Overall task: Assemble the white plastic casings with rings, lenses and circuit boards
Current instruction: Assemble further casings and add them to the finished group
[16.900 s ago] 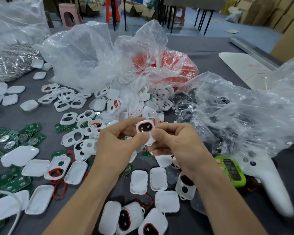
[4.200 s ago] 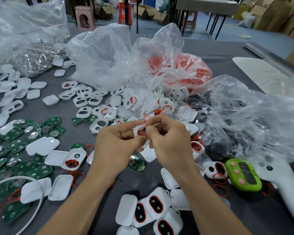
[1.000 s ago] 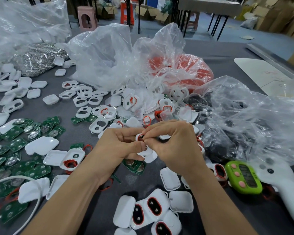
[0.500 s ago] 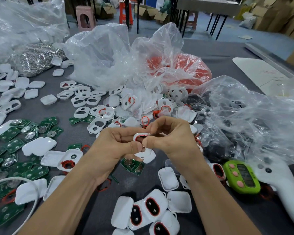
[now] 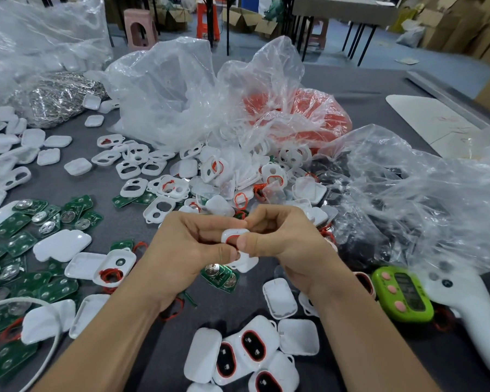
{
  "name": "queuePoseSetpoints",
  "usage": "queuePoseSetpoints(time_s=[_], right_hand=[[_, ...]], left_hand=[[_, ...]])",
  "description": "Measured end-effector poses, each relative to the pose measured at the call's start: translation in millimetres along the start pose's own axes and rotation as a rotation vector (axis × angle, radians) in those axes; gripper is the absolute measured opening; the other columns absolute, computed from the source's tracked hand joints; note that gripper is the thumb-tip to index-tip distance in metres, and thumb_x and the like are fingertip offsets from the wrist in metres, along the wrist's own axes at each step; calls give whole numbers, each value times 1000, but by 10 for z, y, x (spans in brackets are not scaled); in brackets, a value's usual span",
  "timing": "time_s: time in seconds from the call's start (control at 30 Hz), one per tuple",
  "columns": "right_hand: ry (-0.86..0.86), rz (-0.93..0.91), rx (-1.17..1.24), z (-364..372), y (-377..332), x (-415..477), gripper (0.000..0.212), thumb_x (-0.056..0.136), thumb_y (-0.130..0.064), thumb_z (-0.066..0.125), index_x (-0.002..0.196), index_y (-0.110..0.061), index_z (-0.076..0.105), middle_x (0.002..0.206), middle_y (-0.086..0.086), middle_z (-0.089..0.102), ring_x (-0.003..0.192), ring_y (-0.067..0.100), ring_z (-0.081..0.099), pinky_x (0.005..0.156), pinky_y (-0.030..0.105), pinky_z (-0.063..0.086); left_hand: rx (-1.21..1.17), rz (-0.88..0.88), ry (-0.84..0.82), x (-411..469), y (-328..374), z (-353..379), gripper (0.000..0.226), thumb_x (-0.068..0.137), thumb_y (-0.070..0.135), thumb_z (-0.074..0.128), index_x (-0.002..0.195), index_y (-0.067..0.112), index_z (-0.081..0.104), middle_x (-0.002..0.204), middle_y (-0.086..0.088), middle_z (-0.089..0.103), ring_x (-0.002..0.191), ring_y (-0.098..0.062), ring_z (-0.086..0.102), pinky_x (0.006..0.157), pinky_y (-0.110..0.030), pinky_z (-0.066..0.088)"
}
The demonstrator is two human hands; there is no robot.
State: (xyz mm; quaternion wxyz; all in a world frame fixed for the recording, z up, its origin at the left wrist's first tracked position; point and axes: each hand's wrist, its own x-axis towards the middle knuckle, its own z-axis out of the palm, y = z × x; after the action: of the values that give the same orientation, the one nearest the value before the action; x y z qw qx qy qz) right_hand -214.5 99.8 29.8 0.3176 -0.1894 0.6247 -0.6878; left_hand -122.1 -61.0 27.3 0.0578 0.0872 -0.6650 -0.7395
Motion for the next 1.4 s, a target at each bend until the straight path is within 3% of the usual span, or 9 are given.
queuePoseSetpoints(time_s=[0.2,0.4,0.57,0.73,0.87,0.93,1.07,1.17,1.4], right_hand=[[199,-34,-60,66,42,38,16,74,6,85,83,4,73,74,18,73,56,14,66,53,22,51],[149,-28,-150,82,38,24,9,84,-6,81,84,-15,82,80,12,78,72,20,73,67,30,60],[383,-181,-269,138,27,21,13,69,-27,88,79,-21,83,71,0,77,68,20,74,69,41,63],[370,-363,-341,169,25,-39,12,75,-13,89,71,-15,78,65,2,74,63,22,71,62,38,60],[242,-306,-325,166,7,-38,16,75,0,81,85,-12,81,78,6,78,78,27,75,79,44,62],[192,-265,-327,141,-10,-43,28,76,4,74,94,-16,83,84,2,79,85,20,75,86,36,62],[148,-254,-294,103,-39,-58,29,80,3,69,93,-19,82,85,12,76,80,26,71,83,38,59],[153,-261,-290,63,-121,-86,26,80,3,71,89,-18,83,81,7,77,76,14,70,76,30,59],[747,-235,-789,-561,-452,-203,25,82,-13,77,74,-37,78,66,-21,72,60,-5,66,54,9,50]], left_hand=[[-27,-18,90,33,7,25,24,81,-3,74,96,13,83,84,-16,78,65,-14,71,54,-17,51],[-20,38,272,51,-34,115,22,87,-13,66,96,2,79,67,-6,75,45,-4,59,44,-12,44],[411,234,450,19,-76,233,33,88,16,77,93,49,75,76,25,74,66,9,66,63,-2,46],[-29,82,239,39,-70,256,26,84,29,71,109,30,79,100,-1,80,101,-19,76,88,-30,60],[-216,19,244,62,-42,207,30,77,21,72,105,24,81,93,-13,79,81,-21,75,69,-25,62],[-262,-19,234,70,-34,159,31,78,21,72,108,21,81,101,-15,79,87,-25,76,80,-33,64],[-267,-18,109,55,-28,141,34,75,23,73,108,25,81,106,-11,79,91,-17,75,83,-28,62],[-336,-34,64,61,-6,113,30,77,17,72,106,21,82,111,-12,77,98,-19,74,81,-30,62],[-493,-147,146,97,39,-28,28,78,23,69,102,17,83,117,-13,76,107,-23,72,77,-27,63]])
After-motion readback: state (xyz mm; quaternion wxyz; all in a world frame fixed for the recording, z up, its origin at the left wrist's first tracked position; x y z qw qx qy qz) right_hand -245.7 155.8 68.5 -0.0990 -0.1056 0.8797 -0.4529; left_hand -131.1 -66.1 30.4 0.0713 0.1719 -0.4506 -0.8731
